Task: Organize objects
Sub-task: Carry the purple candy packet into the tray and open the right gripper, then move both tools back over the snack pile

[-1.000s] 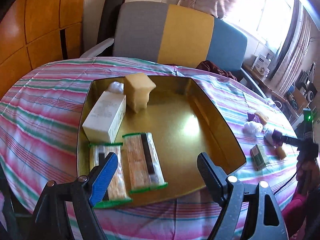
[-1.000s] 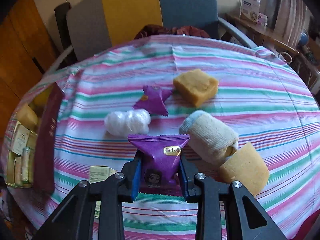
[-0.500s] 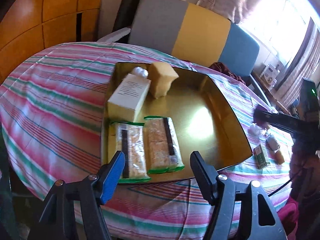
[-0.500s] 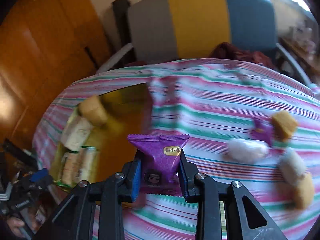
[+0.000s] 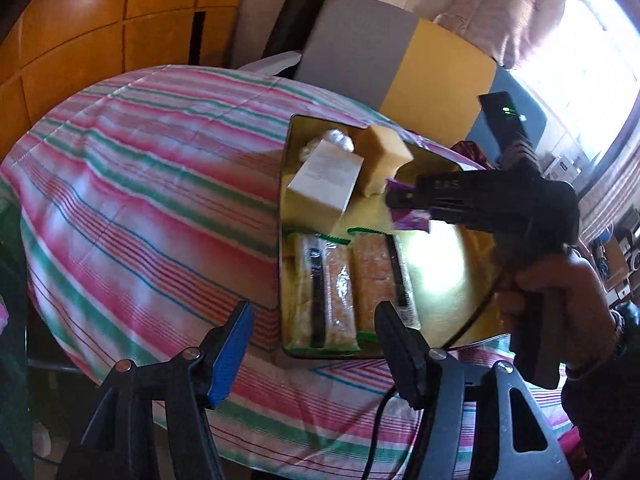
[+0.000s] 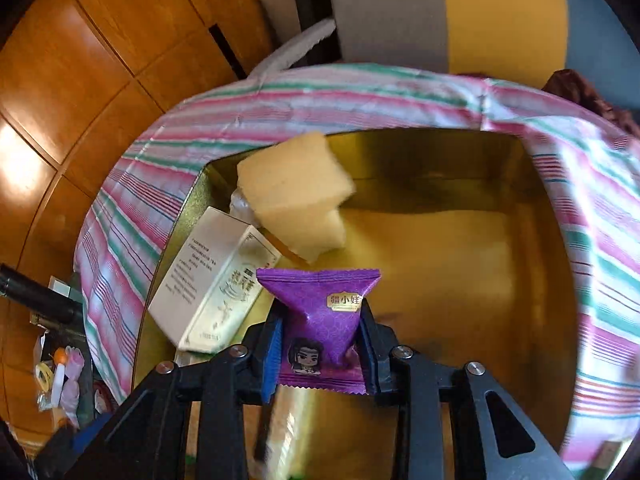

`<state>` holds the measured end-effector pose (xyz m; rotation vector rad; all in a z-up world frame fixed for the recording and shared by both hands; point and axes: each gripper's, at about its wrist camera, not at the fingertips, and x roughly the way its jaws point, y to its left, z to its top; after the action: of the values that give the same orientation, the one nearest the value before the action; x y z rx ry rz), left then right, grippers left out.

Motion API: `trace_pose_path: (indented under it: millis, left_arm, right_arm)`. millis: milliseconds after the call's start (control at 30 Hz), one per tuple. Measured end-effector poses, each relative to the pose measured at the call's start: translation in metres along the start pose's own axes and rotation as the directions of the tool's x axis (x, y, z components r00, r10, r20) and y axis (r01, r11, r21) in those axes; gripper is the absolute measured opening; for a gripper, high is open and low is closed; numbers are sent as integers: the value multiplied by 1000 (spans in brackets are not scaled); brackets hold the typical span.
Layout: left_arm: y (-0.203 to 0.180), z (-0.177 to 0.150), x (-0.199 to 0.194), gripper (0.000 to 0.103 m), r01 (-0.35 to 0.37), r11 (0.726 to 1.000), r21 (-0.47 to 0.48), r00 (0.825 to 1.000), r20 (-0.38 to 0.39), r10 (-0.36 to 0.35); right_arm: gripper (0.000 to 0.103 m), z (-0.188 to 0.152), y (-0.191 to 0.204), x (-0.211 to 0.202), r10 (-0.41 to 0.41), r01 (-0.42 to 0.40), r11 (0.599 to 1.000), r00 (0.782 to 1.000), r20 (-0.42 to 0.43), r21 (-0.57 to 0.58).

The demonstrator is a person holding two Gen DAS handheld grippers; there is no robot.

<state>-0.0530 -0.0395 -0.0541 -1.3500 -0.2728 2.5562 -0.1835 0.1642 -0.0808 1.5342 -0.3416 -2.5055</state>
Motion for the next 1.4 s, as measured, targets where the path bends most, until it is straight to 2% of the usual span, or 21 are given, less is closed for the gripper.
trace_pose_path:
  millis: [67, 167, 400, 567, 733, 1033, 1233, 1400]
  left_arm:
    - [2, -1, 1, 62, 6, 1000, -4, 1000, -2, -6]
    - [2, -2, 1, 62, 4, 1000, 1, 1000, -1, -4]
    - [-5, -3, -3, 62, -24, 999, 23, 1000, 16, 24]
    - [-12, 1, -10, 62, -38, 998, 40, 999, 35, 37]
    - [-24, 2, -18, 62, -49, 996, 74, 997, 54, 45]
    - [-55, 1, -30, 62, -69, 984, 166, 994, 100, 53]
    - [-76, 1, -32, 62, -56, 973, 222, 994, 107, 33]
    - [-95, -1, -29, 62, -38, 964, 265, 995, 97, 12]
  right_arm:
    - [36, 1, 3, 10, 31, -31, 1000, 999, -32, 4]
    - [37, -1, 3, 9, 74, -74, 997, 997, -19, 6]
    - [39, -12, 3, -11, 85, -85, 996, 996, 16, -14]
    - [46, -23, -1, -33, 78, -76, 997, 996, 53, -35]
    - [56, -40, -10, -63, 44, -39, 998, 994, 103, -58]
    - [65, -73, -48, -113, -25, 35, 998, 982, 188, -46]
    - [69, -90, -92, -140, -84, 80, 996, 973, 217, 24]
    - [74, -101, -146, -172, -165, 141, 983, 957, 239, 117]
